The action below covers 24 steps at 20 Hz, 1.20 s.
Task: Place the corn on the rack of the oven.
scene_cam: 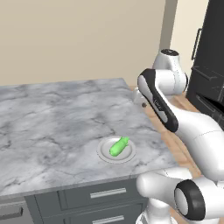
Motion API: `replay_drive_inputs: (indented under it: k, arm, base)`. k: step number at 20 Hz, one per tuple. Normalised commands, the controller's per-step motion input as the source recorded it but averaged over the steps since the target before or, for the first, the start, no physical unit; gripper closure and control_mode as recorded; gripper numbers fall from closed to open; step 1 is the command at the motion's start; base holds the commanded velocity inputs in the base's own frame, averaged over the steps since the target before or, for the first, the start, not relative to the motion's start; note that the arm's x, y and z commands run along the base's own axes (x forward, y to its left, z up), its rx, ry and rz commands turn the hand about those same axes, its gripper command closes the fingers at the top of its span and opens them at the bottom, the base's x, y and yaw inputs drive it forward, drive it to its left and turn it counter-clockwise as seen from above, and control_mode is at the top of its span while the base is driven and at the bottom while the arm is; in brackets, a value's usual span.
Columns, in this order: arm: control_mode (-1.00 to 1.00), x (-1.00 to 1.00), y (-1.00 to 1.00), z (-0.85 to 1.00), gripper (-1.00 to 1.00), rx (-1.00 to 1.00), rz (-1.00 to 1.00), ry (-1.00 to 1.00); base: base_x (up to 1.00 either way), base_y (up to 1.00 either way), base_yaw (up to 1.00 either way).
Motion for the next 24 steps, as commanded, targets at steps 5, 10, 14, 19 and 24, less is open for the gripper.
replay_drive_inputs:
  k: [5, 10, 14, 19, 24]
  arm:
    - [-1.0, -0.09, 0.26, -0.18, -1.0, -0.02, -0.04, 0.02]
    - [-1.0, 0.0, 1.0, -0.87, -1.0, -0.01, -0.34, 0.01]
    - [-1.0, 0.02, 0.76, -0.81, -1.0, 0.06, -0.31, 0.0]
    - [-1.0, 0.31, 0.46, -0.78, -1.0, 0.12, -0.23, 0.07]
    - [-1.0, 0.45, -0.13, -0.38, -1.0, 0.07, -0.21, 0.07]
  base:
    - [0.0, 0.0, 0.0]
    - [0.0, 0.0, 0.0]
    - [0.0, 0.0, 0.0]
    - [0.0, 0.0, 0.0]
    - [0.0, 0.0, 0.0]
